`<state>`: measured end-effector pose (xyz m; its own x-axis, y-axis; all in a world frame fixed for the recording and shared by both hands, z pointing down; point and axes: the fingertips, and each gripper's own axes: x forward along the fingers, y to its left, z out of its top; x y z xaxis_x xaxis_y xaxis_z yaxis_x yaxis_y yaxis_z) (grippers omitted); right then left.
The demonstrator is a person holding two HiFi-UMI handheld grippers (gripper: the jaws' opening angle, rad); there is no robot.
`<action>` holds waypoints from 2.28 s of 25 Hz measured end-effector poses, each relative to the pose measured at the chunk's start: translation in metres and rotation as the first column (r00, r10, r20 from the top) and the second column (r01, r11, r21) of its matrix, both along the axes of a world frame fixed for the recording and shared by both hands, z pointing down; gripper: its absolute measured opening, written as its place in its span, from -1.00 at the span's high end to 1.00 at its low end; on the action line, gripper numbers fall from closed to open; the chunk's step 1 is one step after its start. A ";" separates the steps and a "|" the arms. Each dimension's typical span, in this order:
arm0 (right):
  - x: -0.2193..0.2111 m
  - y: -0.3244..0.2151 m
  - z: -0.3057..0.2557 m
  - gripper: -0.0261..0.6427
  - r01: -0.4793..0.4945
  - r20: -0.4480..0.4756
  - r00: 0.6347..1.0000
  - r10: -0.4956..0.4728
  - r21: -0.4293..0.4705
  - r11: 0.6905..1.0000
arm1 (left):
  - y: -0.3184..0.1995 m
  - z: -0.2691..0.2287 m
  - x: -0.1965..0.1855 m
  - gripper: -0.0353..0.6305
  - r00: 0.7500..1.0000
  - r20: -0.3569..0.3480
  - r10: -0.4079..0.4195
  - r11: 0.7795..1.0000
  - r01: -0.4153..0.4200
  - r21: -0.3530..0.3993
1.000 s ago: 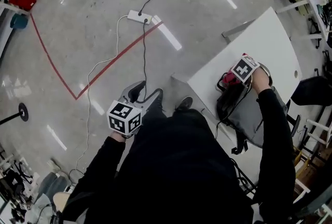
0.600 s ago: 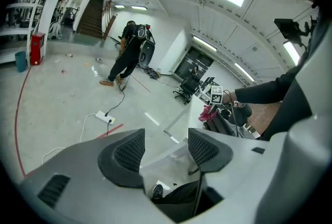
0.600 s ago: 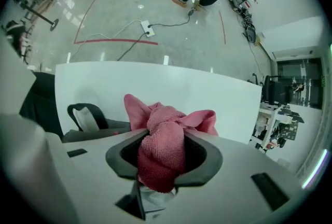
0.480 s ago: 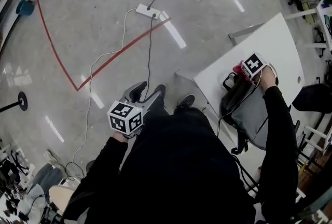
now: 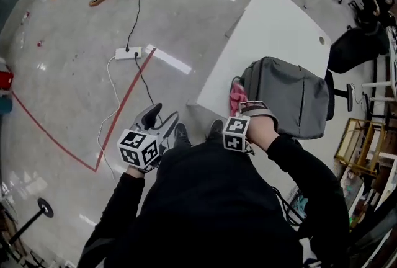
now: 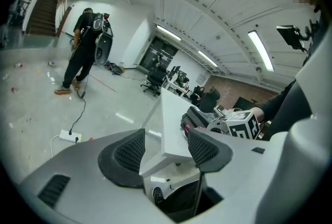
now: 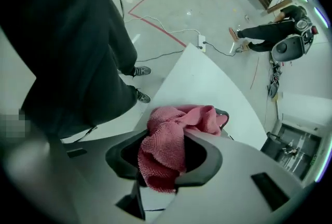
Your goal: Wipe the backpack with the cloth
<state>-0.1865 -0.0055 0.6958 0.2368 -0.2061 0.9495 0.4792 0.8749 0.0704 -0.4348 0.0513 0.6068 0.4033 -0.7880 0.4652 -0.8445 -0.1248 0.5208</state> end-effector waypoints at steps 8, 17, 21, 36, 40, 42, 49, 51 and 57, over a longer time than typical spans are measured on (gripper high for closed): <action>0.006 0.024 0.000 0.48 -0.002 -0.051 0.999 -0.001 -0.055 0.999 | 0.004 -0.005 0.016 0.07 0.997 -0.006 0.082 0.996 -0.082 -0.025; -0.007 -0.135 -0.013 0.48 -0.129 0.060 0.991 0.119 0.208 0.970 | 0.010 0.003 0.011 0.07 0.999 -0.006 0.035 0.998 -0.035 -0.056; -0.007 -0.156 -0.026 0.48 -0.208 0.114 0.976 0.185 0.241 0.948 | 0.016 -0.005 0.007 0.07 1.000 0.002 0.015 0.999 -0.015 -0.048; 0.024 0.000 -0.019 0.48 -0.258 0.184 0.954 0.236 0.110 0.960 | -0.031 0.021 0.098 0.07 0.943 -0.050 0.329 0.941 -0.332 -0.060; 0.037 0.019 -0.026 0.48 -0.299 0.232 0.935 0.269 0.105 0.948 | -0.050 0.016 0.124 0.07 0.910 -0.032 0.414 0.908 -0.416 -0.060; 0.040 0.030 -0.029 0.48 -0.321 0.275 0.917 0.288 0.084 0.943 | -0.057 0.004 0.135 0.07 0.901 -0.017 0.434 0.899 -0.434 -0.047; 0.059 0.050 -0.054 0.49 -0.561 0.559 0.638 0.529 -0.133 0.817 | -0.052 -0.021 0.205 0.07 0.823 0.187 0.537 0.837 -0.547 0.002; 0.076 0.058 -0.061 0.50 -0.603 0.626 0.504 0.595 -0.237 0.761 | -0.053 -0.022 0.236 0.07 0.772 0.302 0.559 0.809 -0.587 0.003; 0.128 0.089 -0.054 0.50 -0.635 0.625 0.209 0.752 -0.499 0.590 | -0.054 0.030 0.294 0.07 0.459 0.621 0.635 0.674 -0.722 -0.156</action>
<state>-0.0590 0.0836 0.6420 -0.5260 -0.2206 0.8214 -0.5071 0.8566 -0.0947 -0.1409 -0.0027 0.6364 0.5130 -0.4500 0.7310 -0.5674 -0.8168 -0.1047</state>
